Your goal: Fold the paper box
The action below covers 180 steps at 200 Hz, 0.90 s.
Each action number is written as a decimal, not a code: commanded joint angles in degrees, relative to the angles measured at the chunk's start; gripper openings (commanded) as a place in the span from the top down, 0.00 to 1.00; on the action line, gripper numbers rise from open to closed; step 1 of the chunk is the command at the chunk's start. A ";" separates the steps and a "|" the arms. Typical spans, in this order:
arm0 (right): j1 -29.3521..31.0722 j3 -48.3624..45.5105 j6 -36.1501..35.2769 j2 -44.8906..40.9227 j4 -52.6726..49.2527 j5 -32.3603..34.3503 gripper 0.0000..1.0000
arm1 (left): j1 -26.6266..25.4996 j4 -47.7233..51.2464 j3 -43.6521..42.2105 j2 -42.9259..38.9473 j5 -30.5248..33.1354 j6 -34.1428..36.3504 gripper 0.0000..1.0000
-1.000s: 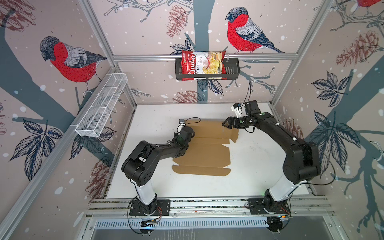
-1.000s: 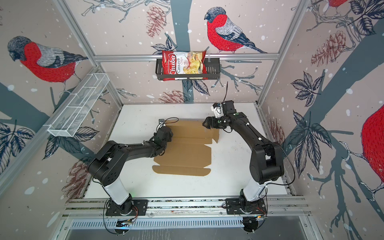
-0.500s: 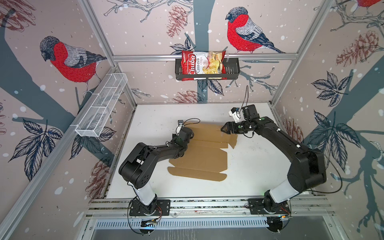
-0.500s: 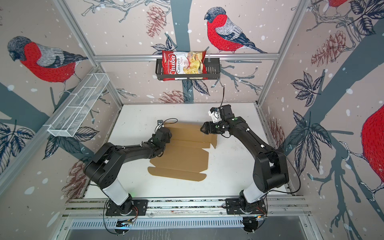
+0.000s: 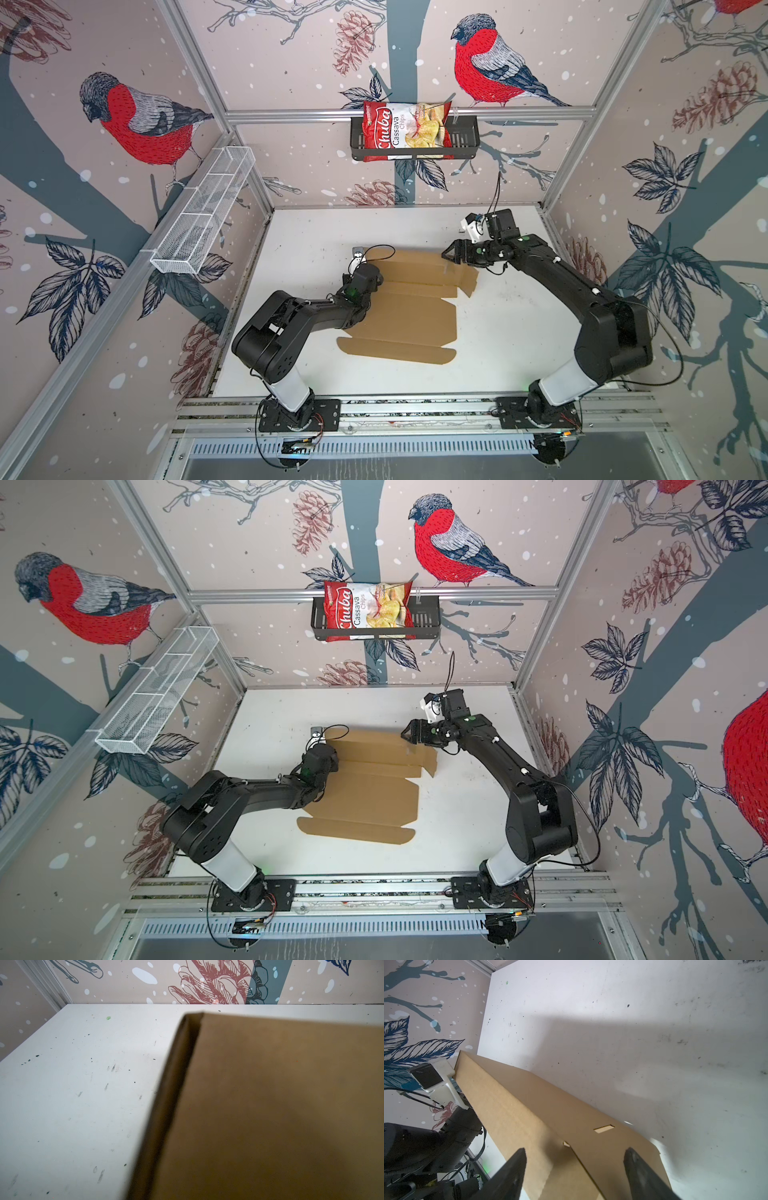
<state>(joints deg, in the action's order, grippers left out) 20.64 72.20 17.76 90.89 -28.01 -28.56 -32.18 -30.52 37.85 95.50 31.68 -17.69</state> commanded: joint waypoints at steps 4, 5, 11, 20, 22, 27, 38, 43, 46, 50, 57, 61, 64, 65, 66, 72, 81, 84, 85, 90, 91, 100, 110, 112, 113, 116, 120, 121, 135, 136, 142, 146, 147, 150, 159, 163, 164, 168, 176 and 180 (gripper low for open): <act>1.01 0.85 -1.51 -1.32 -4.09 -0.57 0.24 | -0.13 5.03 0.13 0.07 1.89 0.75 1.00; 0.99 0.84 -1.55 -1.41 -4.17 -0.55 0.24 | -0.10 5.08 0.17 0.05 1.98 0.74 1.00; 1.18 0.68 -1.70 -1.75 -4.50 -0.48 0.24 | -0.16 5.44 0.29 0.07 2.51 0.84 1.00; 1.48 0.47 -1.59 -2.49 -4.67 -0.54 0.24 | -0.12 5.42 0.22 -0.01 3.09 0.83 1.00; 1.59 0.41 -1.59 -2.59 -4.68 -0.60 0.24 | -0.13 5.33 0.21 0.02 3.20 0.86 1.00; 1.78 0.33 -1.61 -2.73 -4.86 -0.94 0.24 | -0.16 5.27 0.08 -0.04 3.51 0.83 1.00; 2.33 0.29 -1.90 -2.56 -5.45 -1.42 0.26 | -0.19 4.82 -0.16 -0.23 3.82 0.63 1.00; 2.67 0.24 -2.29 -2.36 -5.98 -1.34 0.27 | -0.25 4.49 -0.28 -0.29 3.83 0.64 1.00; 2.88 0.28 -2.43 -2.24 -6.23 -1.28 0.27 | -0.23 4.44 -0.38 -0.31 3.82 0.63 1.00; 3.11 0.24 -2.71 -2.14 -6.58 -1.05 0.27 | -0.28 4.34 -0.38 -0.34 3.89 0.61 1.00; 3.58 -0.01 -3.14 -1.99 -7.32 -0.66 0.26 | -0.40 4.04 -0.47 -0.48 4.08 0.64 1.00; 3.74 -0.18 -3.35 -1.95 -7.78 -0.14 0.25 | -0.50 3.97 -0.58 -0.52 4.12 0.64 1.00; 3.85 -0.26 -3.44 -1.95 -8.12 0.14 0.24 | -0.43 4.02 -0.59 -0.56 4.29 0.70 1.00; 3.86 -0.33 -3.44 -1.95 -8.20 0.29 0.24 | -0.43 4.00 -0.59 -0.57 4.37 0.71 1.00; 3.83 -0.36 -3.48 -1.99 -8.29 0.36 0.24 | -0.47 4.03 -0.63 -0.58 4.40 0.72 1.00; 3.96 -0.78 -3.52 -2.15 -8.54 0.76 0.23 | -0.60 4.24 -0.71 -0.79 4.83 0.60 1.00; 4.05 -1.57 -3.40 -2.64 -8.68 1.03 0.23 | -0.70 4.14 -1.05 -1.05 5.30 0.58 1.00; 4.09 -1.70 -3.17 -2.71 -8.72 1.25 0.23 | -0.76 4.11 -1.14 -1.17 5.45 0.56 1.00; 4.11 -1.75 -3.12 -2.73 -8.73 1.41 0.23 | -0.77 4.09 -1.17 -1.18 5.47 0.51 1.00; 4.18 -2.01 -2.65 -2.96 -8.73 2.24 0.23 | -0.85 4.03 -1.44 -1.45 5.51 0.38 1.00; 4.16 -2.04 -2.56 -3.03 -8.73 2.39 0.23 | -0.85 4.01 -1.54 -1.46 5.55 0.38 1.00; 4.32 -1.79 -2.11 -3.40 -9.18 4.81 0.20 | -0.86 3.71 -1.80 -1.72 5.33 0.36 1.00; 4.06 -1.55 -1.68 -4.34 -9.18 6.71 0.19 | -0.95 3.70 -2.06 -1.87 5.58 0.21 1.00; 3.95 -1.48 -1.61 -4.52 -9.10 6.88 0.19 | -0.95 3.71 -2.07 -1.83 5.67 0.27 1.00; 3.87 -1.46 -1.51 -4.64 -9.05 6.95 0.19 | -0.91 3.72 -2.07 -1.86 5.67 0.28 1.00; 3.61 -1.41 -1.30 -4.94 -8.93 7.08 0.18 | -0.94 3.60 -2.07 -1.83 5.72 0.28 1.00; 3.19 -1.35 -1.14 -5.22 -8.82 7.14 0.18 | -0.95 3.62 -2.15 -1.84 5.70 0.27 1.00; 3.14 -1.27 -1.10 -5.30 -8.78 7.17 0.18 | -0.95 3.54 -2.16 -1.87 5.73 0.28 1.00; 2.24 0.18 -1.63 -5.30 -10.19 7.85 0.16 | -0.95 3.51 -1.91 -1.65 5.52 0.64 1.00; 2.13 0.42 -1.74 -5.25 -10.38 8.01 0.16 | -0.95 3.57 -1.86 -1.64 5.51 0.68 1.00; 1.84 1.64 -2.25 -5.08 -11.80 9.06 0.16 | -0.95 3.58 -1.77 -1.56 5.56 0.77 1.00; 1.75 2.48 -2.53 -4.94 -12.51 9.69 0.15 | -0.95 3.62 -1.73 -1.62 5.58 0.88 1.00; 1.67 2.67 -2.54 -4.94 -12.68 9.85 0.15 | -0.95 3.58 -1.73 -1.67 5.54 0.89 1.00; 1.58 3.23 -2.66 -5.00 -13.10 10.42 0.15 | -0.91 3.47 -1.73 -1.64 5.55 0.92 1.00; 1.58 5.03 -2.52 -5.36 -14.37 11.96 0.15 | -1.01 3.46 -1.83 -1.68 5.69 1.07 1.00; 1.66 5.53 -2.41 -5.48 -14.70 12.44 0.15 | -1.04 3.50 -1.81 -1.66 5.76 1.11 1.00; 1.67 5.69 -2.35 -5.52 -14.83 12.63 0.15 | -1.04 3.48 -1.81 -1.65 5.76 1.10 1.00; 2.00 6.48 -2.02 -5.70 -15.32 13.48 0.15 | -1.02 3.48 -1.85 -1.70 5.80 1.04 1.00; 3.04 8.05 -0.94 -5.94 -16.47 16.19 0.16 | -1.15 3.62 -1.90 -1.66 5.99 0.93 1.00; 3.87 8.83 -0.18 -5.90 -17.03 17.87 0.16 | -1.21 3.70 -1.92 -1.69 6.15 0.86 1.00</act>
<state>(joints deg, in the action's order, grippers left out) 22.55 77.54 15.22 85.71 -40.21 -17.80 -33.19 -29.74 36.03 93.71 35.29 -17.65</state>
